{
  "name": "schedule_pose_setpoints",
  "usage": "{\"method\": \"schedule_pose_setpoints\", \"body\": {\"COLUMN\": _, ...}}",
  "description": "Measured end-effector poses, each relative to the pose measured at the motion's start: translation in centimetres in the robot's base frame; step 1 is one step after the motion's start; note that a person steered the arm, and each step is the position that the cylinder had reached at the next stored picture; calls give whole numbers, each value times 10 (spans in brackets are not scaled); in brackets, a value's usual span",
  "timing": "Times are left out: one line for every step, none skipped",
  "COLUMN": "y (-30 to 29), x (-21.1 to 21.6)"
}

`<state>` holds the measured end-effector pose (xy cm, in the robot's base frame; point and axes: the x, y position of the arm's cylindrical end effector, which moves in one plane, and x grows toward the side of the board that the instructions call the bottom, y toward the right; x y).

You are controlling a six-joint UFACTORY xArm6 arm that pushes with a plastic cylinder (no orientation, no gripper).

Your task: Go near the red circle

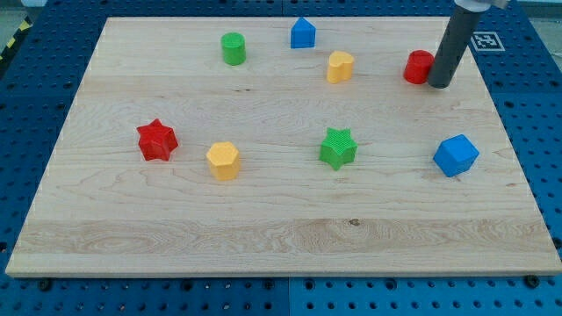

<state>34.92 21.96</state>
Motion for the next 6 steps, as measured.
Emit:
{"method": "schedule_pose_setpoints", "body": {"y": -6, "x": 4}}
{"method": "schedule_pose_setpoints", "body": {"y": 19, "x": 16}}
{"method": "schedule_pose_setpoints", "body": {"y": 30, "x": 11}}
{"method": "schedule_pose_setpoints", "body": {"y": 24, "x": -4}}
{"method": "schedule_pose_setpoints", "body": {"y": 15, "x": -22}}
{"method": "schedule_pose_setpoints", "body": {"y": 10, "x": -39}}
